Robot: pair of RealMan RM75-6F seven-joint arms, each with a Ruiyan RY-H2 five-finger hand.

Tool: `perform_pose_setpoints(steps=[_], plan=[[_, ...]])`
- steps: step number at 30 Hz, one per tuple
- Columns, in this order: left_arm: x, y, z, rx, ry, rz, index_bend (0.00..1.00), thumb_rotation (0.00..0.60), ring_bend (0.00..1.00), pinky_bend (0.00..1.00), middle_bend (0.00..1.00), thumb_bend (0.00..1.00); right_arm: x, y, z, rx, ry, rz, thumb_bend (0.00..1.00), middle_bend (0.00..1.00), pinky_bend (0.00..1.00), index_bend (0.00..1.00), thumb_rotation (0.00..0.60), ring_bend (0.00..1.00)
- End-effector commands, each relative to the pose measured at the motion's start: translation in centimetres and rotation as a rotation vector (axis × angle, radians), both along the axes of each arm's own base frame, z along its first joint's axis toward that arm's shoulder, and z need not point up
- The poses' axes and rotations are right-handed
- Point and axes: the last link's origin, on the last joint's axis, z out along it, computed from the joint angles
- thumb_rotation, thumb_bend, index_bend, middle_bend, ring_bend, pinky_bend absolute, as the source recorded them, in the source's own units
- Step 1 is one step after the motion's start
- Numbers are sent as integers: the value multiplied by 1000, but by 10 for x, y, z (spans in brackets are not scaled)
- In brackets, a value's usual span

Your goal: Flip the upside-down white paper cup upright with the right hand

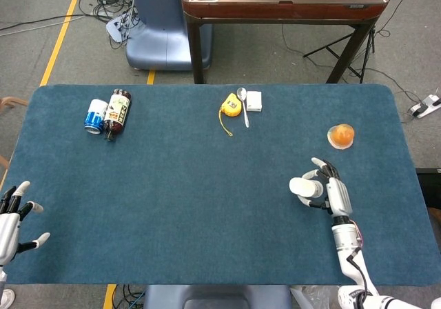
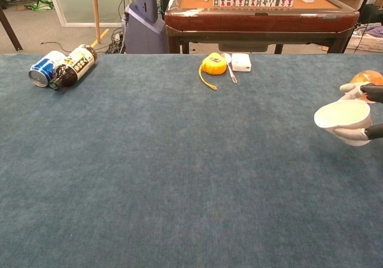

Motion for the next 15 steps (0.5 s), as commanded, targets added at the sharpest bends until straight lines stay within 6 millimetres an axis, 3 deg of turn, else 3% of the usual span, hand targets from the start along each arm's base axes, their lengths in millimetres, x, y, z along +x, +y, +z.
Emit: perform_pose_setpoints(steps=[1,15], plan=[[0,0,0,-1,0,0,437,600,41,390,85,30,-7,6,-6,-12,-61,-13,152,140,31,469,600,0],[0,0,0,-3,0,5,437,600,41,390,85,31,-16,6,-19,-53,-193,-45,5,135,31,469,600,0]])
